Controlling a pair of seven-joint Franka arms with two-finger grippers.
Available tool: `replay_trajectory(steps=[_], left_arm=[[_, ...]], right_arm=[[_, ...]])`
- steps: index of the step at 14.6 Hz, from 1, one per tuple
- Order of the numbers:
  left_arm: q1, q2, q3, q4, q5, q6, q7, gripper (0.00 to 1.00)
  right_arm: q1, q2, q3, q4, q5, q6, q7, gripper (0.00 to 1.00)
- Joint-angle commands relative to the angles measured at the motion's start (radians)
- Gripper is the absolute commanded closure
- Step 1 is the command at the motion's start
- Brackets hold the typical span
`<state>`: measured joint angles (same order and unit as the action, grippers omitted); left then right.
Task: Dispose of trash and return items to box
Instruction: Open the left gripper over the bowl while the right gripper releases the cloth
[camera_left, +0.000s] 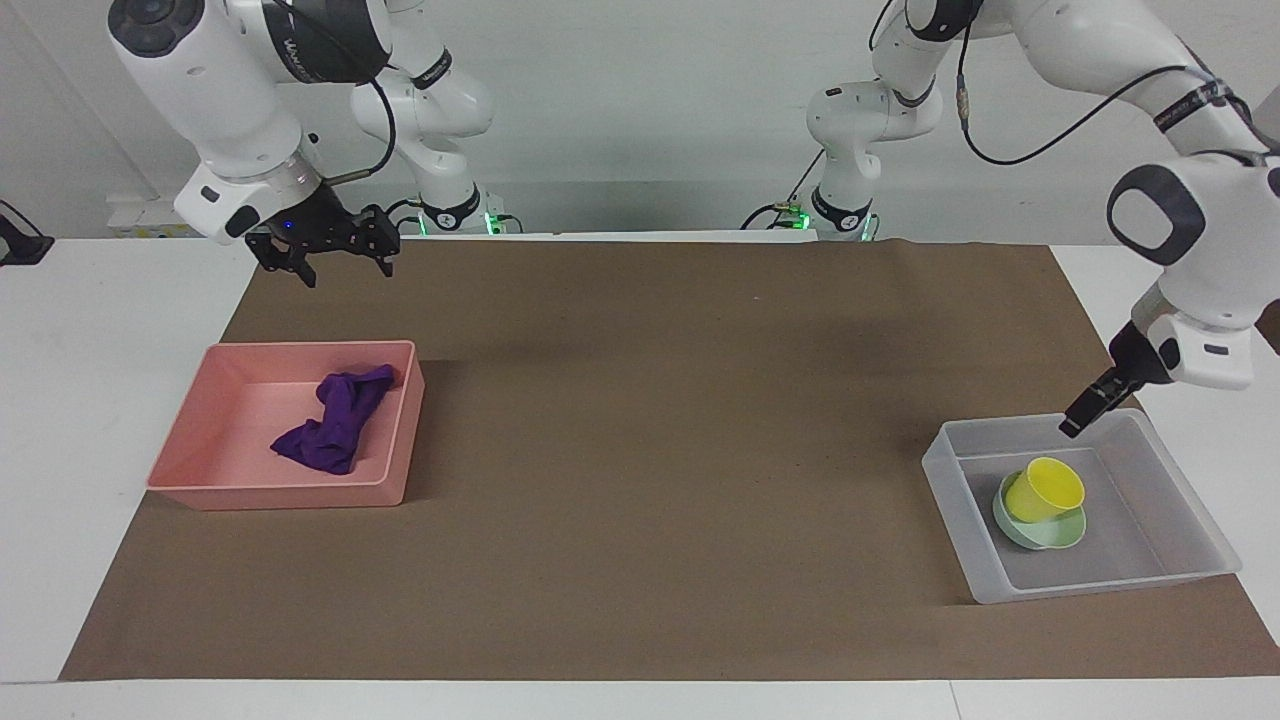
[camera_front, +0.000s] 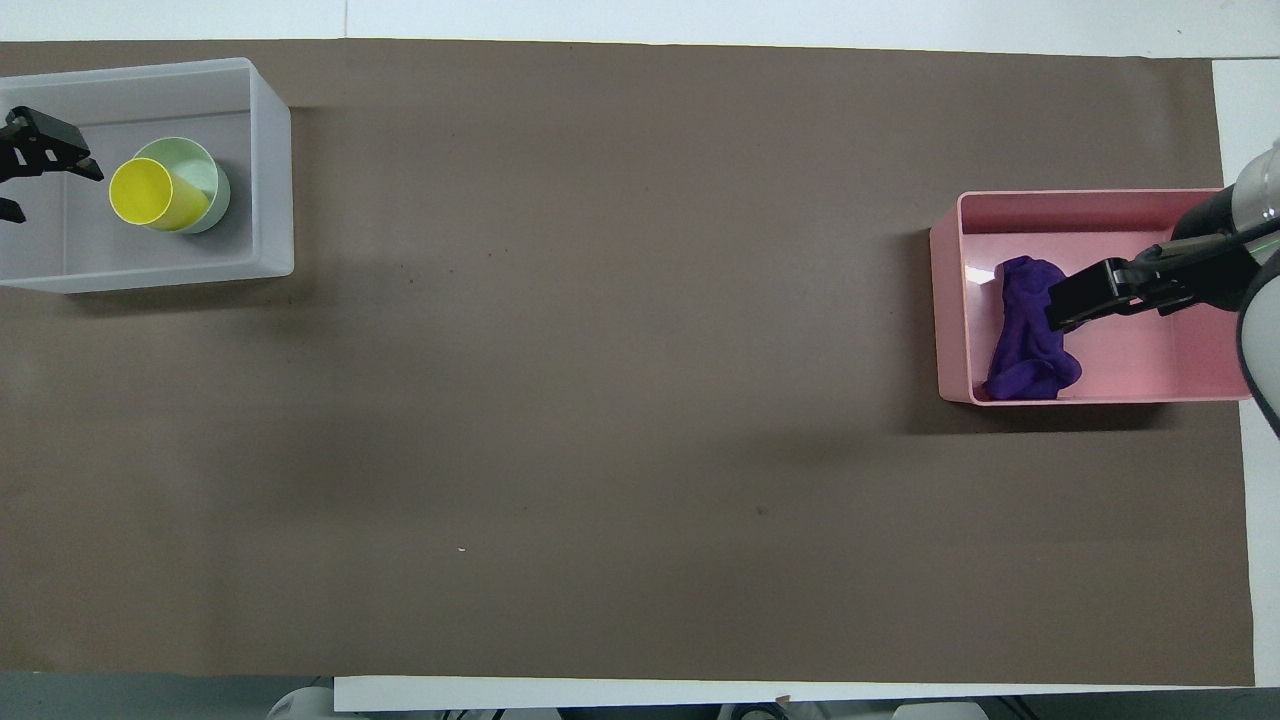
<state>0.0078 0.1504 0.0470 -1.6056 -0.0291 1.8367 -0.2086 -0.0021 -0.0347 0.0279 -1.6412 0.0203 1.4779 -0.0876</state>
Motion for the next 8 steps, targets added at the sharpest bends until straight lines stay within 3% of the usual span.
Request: replay_trajectory(steps=[1, 3, 8], left_arm=[[-0.035, -0.153, -0.004, -0.054, 0.023, -0.147, 0.17, 0.0], [-0.069, -0.196, -0.004, -0.054, 0.025, -0.218, 0.264, 0.0], [-0.101, -0.19, -0.007, -0.031, 0.023, -0.257, 0.268, 0.0]], right_arm=[[-0.009, -0.031, 0.004, -0.012, -0.005, -0.021, 0.017, 0.01], [-0.01, -0.033, 0.003, -0.012, -0.003, -0.028, 0.016, 0.01], [-0.01, -0.047, 0.001, -0.02, -0.003, -0.047, 0.016, 0.01]])
